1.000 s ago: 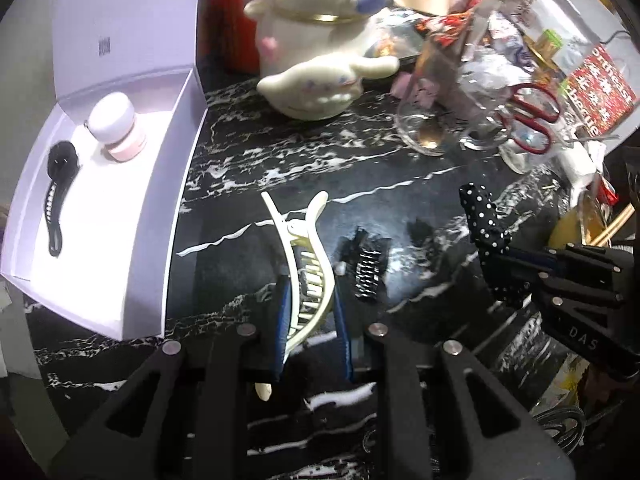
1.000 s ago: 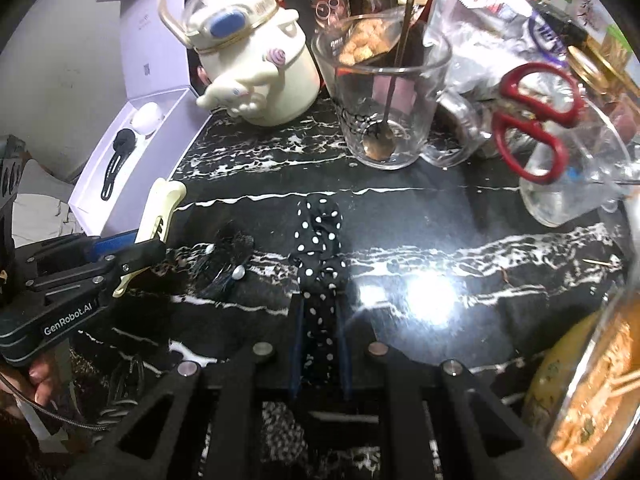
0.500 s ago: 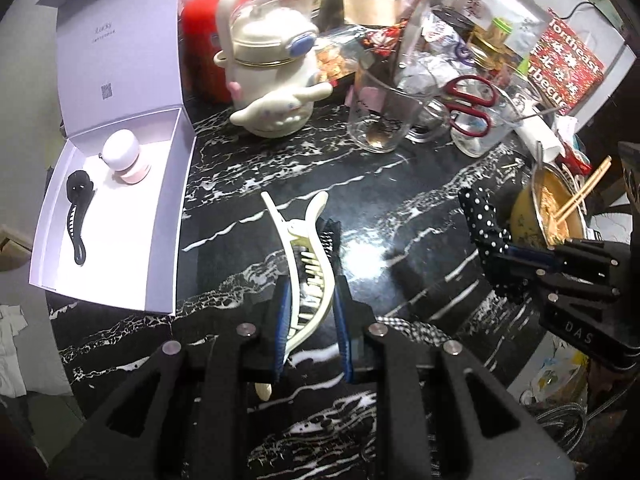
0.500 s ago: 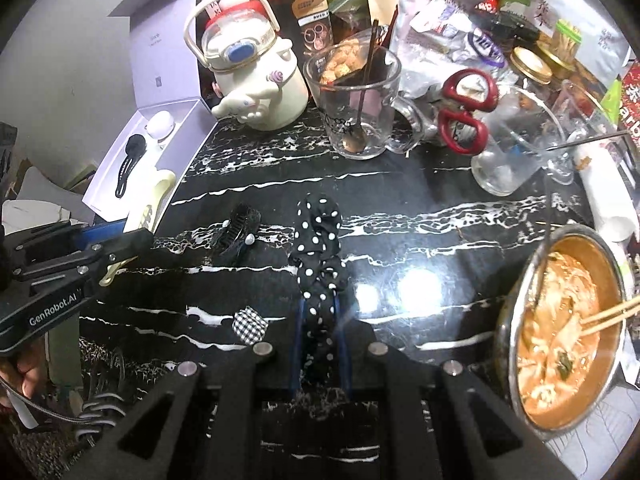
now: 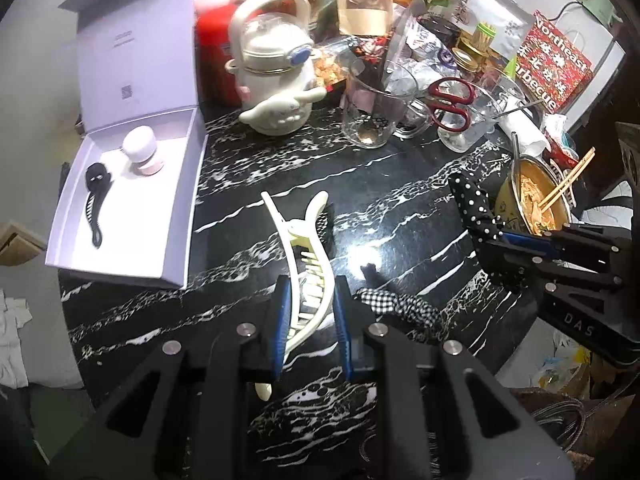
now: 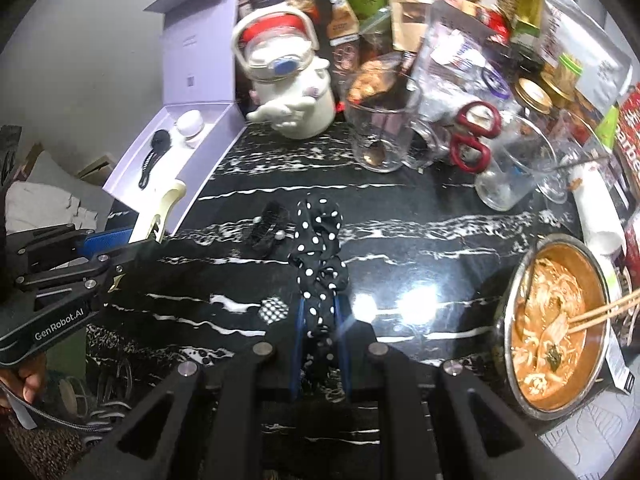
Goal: Organize objects
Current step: 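Lift the polka-dot scrunchie and cream claw clip off the table, then carry the scrunchie with the right tool while the left tool carries the cream clip into the box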
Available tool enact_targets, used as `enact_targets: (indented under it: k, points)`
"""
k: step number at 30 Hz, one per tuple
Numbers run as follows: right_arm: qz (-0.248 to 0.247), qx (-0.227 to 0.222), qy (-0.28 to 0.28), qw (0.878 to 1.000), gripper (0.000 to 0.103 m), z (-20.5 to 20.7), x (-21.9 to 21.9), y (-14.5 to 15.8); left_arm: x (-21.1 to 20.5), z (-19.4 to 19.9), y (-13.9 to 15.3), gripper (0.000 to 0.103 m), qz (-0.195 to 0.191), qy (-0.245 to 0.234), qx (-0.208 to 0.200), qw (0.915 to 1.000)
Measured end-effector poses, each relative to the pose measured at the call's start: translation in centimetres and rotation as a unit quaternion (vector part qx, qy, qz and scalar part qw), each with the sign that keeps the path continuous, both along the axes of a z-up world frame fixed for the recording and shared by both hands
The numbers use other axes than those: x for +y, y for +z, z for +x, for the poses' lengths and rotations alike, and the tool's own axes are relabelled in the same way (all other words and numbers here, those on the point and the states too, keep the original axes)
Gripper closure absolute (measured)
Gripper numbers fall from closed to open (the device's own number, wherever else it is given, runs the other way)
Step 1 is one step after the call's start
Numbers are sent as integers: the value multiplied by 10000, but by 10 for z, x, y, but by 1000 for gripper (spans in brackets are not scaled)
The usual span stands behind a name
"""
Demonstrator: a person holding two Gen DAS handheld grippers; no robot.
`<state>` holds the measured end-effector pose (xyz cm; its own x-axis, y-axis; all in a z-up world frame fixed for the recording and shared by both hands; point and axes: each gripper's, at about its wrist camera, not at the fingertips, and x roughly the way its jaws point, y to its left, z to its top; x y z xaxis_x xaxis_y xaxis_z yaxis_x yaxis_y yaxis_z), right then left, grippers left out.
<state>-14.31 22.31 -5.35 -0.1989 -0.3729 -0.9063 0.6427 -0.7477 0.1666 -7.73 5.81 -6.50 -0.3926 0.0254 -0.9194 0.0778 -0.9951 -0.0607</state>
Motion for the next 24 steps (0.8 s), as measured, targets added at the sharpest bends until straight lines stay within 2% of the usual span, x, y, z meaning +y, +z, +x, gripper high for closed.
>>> enact_targets:
  k: [12, 24]
  points:
    - [-69, 117, 974, 9952, 89, 41, -53, 9, -39, 50, 6, 84, -7, 738, 41, 9973]
    - [-70, 115, 1989, 9799, 89, 82, -104, 8, -78, 100, 7, 84, -9, 1598, 59, 9871]
